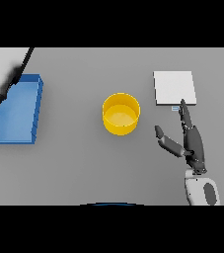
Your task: Pick up the red beaker and tilt it to pour out 1 green nut into yellow bowl. Pick up the yellow bowl and place it on the metallic measuring scale.
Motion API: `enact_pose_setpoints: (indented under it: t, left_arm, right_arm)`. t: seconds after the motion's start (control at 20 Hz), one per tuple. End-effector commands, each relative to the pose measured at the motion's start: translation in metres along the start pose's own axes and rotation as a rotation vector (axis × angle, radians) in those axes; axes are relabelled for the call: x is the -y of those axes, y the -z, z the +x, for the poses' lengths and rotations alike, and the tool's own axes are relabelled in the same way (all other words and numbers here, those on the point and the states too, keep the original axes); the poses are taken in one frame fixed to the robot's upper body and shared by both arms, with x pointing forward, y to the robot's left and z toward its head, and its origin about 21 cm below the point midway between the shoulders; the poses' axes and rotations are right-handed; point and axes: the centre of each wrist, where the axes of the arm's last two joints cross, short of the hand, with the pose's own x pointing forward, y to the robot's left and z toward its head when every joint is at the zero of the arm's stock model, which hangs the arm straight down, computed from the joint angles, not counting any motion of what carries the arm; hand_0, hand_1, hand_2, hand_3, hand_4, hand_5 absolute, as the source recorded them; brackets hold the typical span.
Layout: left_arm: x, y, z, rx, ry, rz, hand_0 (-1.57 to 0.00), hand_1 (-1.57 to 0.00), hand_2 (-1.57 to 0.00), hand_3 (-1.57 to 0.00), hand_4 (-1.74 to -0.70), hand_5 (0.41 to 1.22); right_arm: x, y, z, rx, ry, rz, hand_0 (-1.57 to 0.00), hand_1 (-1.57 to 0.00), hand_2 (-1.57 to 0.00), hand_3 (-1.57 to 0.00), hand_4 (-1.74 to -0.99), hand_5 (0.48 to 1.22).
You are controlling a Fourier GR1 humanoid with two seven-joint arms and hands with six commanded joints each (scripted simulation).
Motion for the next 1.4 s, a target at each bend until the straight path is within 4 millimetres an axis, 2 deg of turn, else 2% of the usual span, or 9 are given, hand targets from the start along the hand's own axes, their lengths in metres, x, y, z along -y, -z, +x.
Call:
enact_pose_setpoints:
  t: [0.0, 0.1, 0.25, 0.5, 0.6, 0.85, 1.1, 1.2, 1.35]
  left_arm:
    - [0.005, -0.001, -0.015, -0.038, -0.116, 0.006, -1.57, -1.57, -1.56, -1.36, -1.73, 1.221]
    - [0.033, -0.006, -0.047, -0.092, -0.325, 0.016, -1.57, -1.57, -1.56, -1.38, -1.73, 1.221]
    - [0.063, -0.016, -0.079, -0.178, -0.563, 0.049, -1.57, -1.57, -1.57, -1.43, -1.74, 1.221]
    - [0.133, -0.044, -0.111, -0.451, -0.86, 0.098, -1.57, -1.57, -1.57, -1.45, -1.74, 1.221]
    - [0.166, -0.058, -0.109, -0.531, -0.946, 0.091, -1.57, -1.57, -1.57, -1.45, -1.74, 1.221]
    - [0.219, -0.103, -0.079, -0.674, -1.066, 0.055, -1.57, -1.57, -1.57, -1.45, -1.74, 1.221]
    - [0.249, -0.137, -0.055, -0.753, -1.129, 0.007, -1.57, -1.57, -1.57, -1.47, -1.74, 1.221]
    - [0.254, -0.146, -0.051, -0.77, -1.143, -0.004, -1.57, -1.57, -1.57, -1.51, -1.74, 1.221]
    - [0.263, -0.153, -0.039, -0.787, -1.143, -0.032, -1.57, -1.57, -1.57, -1.54, -1.74, 1.117]
  right_arm:
    - [0.002, 0.001, -0.001, -0.002, 0.0, 0.0, 0.0, 0.0, 0.0, 0.0, -1.222, 0.592]
    - [0.0, 0.003, -0.002, 0.006, 0.001, 0.007, 0.0, 0.0, 0.0, 0.0, -1.222, 0.59]
    - [0.002, 0.005, -0.004, 0.023, -0.005, 0.015, 0.0, 0.0, 0.0, 0.0, -1.222, 0.586]
    - [0.003, 0.004, -0.01, 0.016, -0.035, 0.029, 0.0, 0.0, 0.0, 0.0, -1.212, 0.604]
    - [0.003, 0.006, -0.008, 0.016, -0.053, 0.038, 0.0, 0.0, 0.0, 0.0, -1.209, 0.62]
    - [0.005, 0.008, -0.004, 0.021, -0.074, 0.052, 0.0, 0.0, 0.0, 0.0, -1.206, 0.657]
    - [0.001, 0.003, -0.004, 0.019, -0.07, 0.06, 0.0, 0.0, 0.0, 0.0, -1.214, 0.664]
    - [0.006, 0.0, -0.007, 0.025, -0.064, 0.059, 0.0, 0.0, 0.0, 0.0, -1.217, 0.666]
    - [0.007, 0.002, -0.004, 0.021, -0.077, 0.05, 0.0, 0.0, 0.0, 0.0, -1.207, 0.665]
